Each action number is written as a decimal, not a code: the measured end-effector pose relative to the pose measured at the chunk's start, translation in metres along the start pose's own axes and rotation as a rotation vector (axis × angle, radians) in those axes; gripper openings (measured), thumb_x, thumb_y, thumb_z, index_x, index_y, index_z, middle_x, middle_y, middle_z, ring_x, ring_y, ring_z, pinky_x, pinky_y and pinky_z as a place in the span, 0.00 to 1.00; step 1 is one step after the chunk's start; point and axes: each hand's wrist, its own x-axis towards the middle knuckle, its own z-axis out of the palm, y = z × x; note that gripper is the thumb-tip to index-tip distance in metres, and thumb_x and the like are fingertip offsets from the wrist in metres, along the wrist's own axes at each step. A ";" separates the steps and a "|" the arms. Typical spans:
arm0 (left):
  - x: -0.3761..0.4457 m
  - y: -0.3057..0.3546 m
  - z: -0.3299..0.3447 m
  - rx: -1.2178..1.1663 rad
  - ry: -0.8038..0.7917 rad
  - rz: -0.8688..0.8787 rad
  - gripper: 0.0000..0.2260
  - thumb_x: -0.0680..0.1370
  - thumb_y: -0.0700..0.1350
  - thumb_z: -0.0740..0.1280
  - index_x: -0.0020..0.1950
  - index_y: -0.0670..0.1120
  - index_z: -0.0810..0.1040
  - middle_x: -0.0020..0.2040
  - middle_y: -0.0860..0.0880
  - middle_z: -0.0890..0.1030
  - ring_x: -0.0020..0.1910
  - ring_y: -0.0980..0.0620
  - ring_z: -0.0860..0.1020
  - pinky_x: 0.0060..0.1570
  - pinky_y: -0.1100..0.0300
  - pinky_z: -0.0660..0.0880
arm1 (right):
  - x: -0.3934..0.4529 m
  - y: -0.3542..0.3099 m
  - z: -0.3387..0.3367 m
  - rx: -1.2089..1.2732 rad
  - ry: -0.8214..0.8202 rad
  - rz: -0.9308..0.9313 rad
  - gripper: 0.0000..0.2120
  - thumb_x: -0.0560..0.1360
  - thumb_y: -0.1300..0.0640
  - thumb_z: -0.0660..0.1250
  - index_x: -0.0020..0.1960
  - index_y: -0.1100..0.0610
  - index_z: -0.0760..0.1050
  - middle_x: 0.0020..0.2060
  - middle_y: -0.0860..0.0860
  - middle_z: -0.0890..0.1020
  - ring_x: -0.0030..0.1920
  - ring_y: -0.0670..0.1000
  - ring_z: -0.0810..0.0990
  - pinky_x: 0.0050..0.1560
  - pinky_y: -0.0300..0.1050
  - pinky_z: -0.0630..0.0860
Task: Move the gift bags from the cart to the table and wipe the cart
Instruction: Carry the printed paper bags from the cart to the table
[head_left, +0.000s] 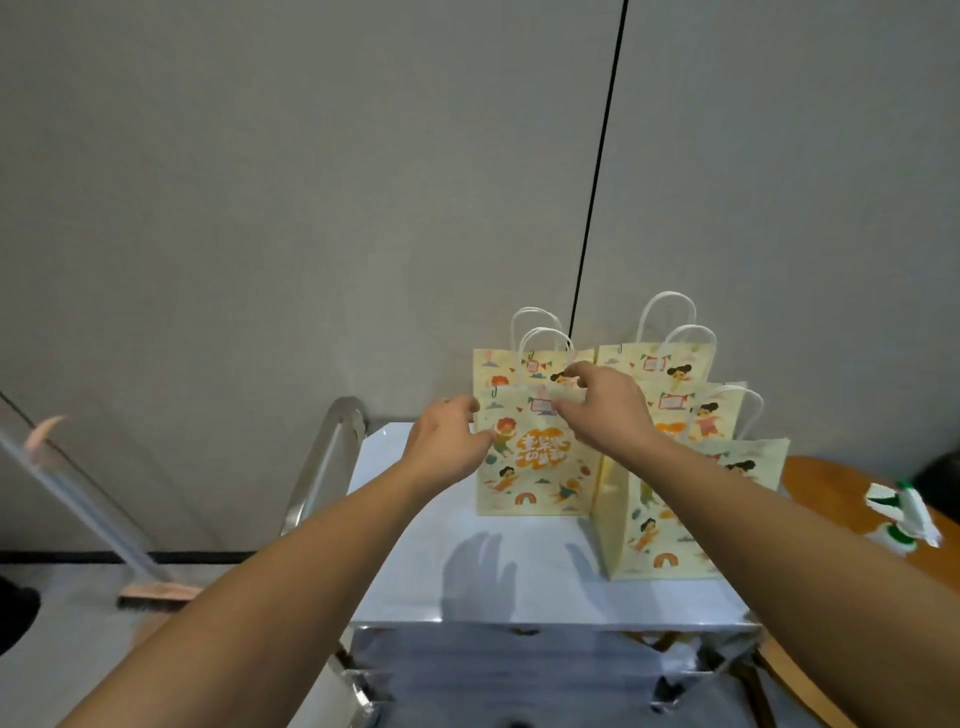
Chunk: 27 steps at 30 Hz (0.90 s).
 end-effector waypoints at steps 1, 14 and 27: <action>0.015 0.004 0.001 -0.008 0.001 -0.007 0.21 0.80 0.52 0.70 0.70 0.49 0.73 0.67 0.49 0.76 0.60 0.49 0.76 0.51 0.56 0.72 | 0.017 -0.001 0.001 0.007 0.025 0.002 0.25 0.77 0.47 0.70 0.72 0.52 0.72 0.62 0.53 0.81 0.53 0.56 0.82 0.51 0.49 0.79; 0.119 0.018 0.042 0.270 -0.188 0.062 0.13 0.80 0.49 0.64 0.63 0.51 0.76 0.56 0.48 0.81 0.53 0.45 0.80 0.52 0.46 0.81 | 0.119 -0.004 0.031 0.257 -0.020 0.028 0.15 0.74 0.51 0.68 0.31 0.54 0.72 0.27 0.49 0.73 0.31 0.49 0.72 0.32 0.46 0.69; 0.121 -0.021 -0.018 0.370 -0.232 0.313 0.10 0.79 0.46 0.68 0.59 0.48 0.81 0.51 0.49 0.81 0.47 0.47 0.77 0.45 0.54 0.77 | 0.081 -0.076 0.017 0.320 0.141 0.133 0.12 0.66 0.61 0.68 0.27 0.58 0.69 0.26 0.52 0.69 0.29 0.50 0.69 0.31 0.49 0.68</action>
